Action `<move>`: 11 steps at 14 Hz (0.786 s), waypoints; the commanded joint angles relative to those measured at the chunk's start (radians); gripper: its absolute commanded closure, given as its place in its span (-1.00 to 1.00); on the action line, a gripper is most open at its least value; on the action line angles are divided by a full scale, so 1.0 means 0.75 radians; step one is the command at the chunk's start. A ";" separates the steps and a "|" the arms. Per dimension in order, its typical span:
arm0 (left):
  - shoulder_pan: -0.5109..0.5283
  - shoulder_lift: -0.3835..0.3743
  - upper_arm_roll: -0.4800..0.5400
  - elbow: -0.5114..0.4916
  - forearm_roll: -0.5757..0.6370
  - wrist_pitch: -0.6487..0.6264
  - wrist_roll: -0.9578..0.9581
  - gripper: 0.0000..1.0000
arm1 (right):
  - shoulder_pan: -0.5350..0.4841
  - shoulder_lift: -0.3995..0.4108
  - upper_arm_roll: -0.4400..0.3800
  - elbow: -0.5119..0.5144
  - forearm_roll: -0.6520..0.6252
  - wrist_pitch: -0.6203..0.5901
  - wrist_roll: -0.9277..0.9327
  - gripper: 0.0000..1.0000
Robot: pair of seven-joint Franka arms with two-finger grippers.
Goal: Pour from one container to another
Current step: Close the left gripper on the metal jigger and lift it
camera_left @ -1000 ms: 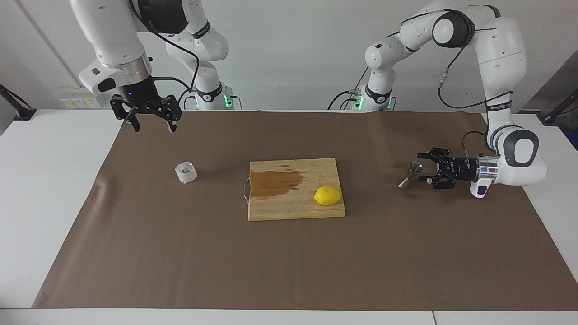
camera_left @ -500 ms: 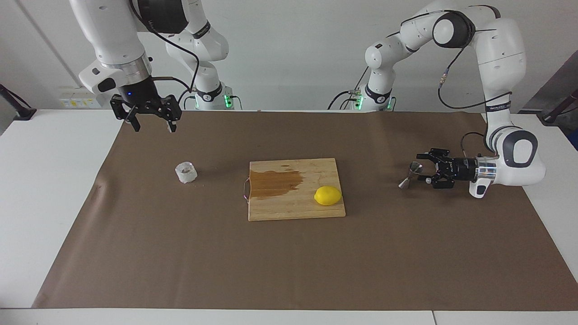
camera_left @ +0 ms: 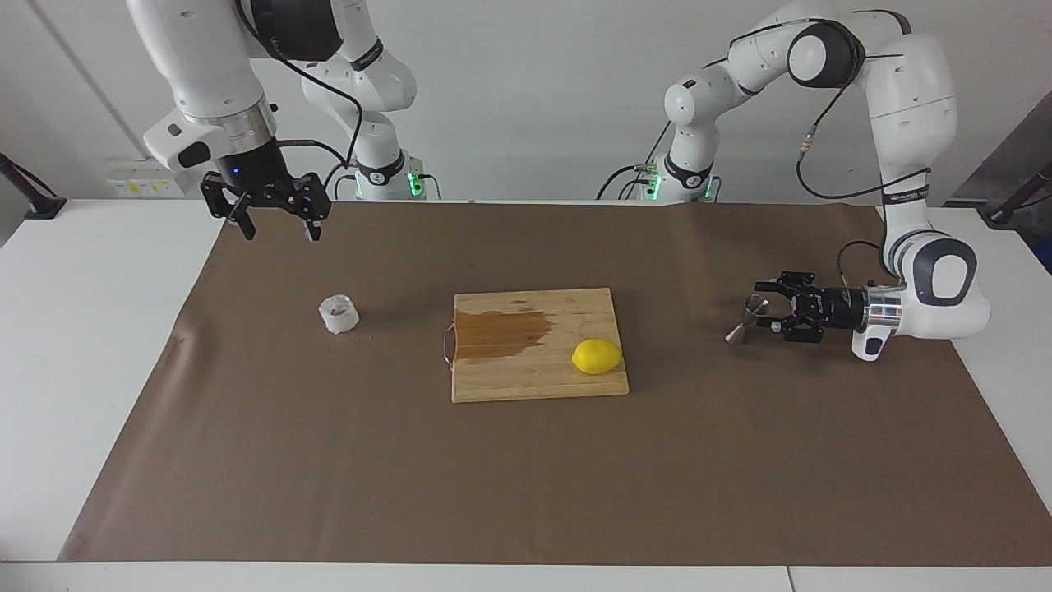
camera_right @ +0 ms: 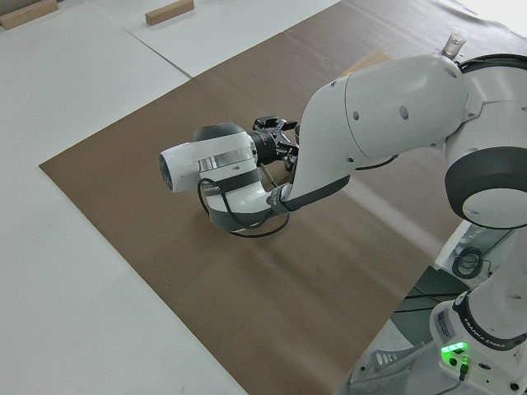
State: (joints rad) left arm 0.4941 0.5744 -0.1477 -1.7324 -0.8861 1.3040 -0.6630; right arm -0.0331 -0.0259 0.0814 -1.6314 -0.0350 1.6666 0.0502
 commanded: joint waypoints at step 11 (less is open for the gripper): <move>0.030 -0.003 -0.024 -0.020 -0.015 0.008 -0.020 1.00 | -0.019 -0.025 0.008 -0.026 0.028 -0.009 -0.030 -1.00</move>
State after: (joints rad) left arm 0.4941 0.5747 -0.1479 -1.7331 -0.8861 1.3045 -0.6658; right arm -0.0331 -0.0259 0.0814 -1.6314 -0.0350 1.6666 0.0502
